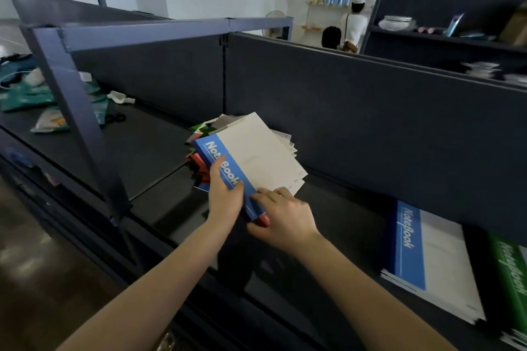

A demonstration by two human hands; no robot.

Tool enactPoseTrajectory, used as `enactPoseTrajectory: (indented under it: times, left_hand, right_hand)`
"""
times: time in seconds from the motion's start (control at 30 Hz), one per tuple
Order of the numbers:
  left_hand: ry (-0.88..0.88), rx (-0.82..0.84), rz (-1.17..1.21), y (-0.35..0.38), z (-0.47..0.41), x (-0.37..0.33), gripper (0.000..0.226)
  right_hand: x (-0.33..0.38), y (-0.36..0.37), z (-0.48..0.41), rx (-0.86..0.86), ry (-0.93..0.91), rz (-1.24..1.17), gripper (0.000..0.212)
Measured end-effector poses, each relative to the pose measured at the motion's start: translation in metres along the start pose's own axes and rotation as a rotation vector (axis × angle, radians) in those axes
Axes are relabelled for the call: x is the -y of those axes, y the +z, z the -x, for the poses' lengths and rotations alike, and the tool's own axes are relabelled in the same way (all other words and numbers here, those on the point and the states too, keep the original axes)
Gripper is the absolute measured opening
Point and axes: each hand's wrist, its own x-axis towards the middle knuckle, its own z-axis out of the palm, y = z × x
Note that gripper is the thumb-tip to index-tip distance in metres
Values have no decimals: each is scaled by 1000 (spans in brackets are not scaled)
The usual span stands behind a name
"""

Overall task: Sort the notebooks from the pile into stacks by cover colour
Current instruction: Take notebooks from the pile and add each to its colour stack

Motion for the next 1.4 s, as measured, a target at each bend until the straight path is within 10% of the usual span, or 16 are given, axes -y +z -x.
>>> enactPoseTrajectory:
  times: [0.47,0.8,1.4]
  left_hand:
    - [-38,114,-33,-31,-6,9,63]
    - [-27,257,-24,-43,0,15,71]
    - [2,521,145,85,59,8,86]
  right_hand:
    - [-46,-7,-26,105,599,-600,69]
    - [-32,18,-7,194,651,-907,69]
    - [-116,-32,96,-254,773,-1010,60]
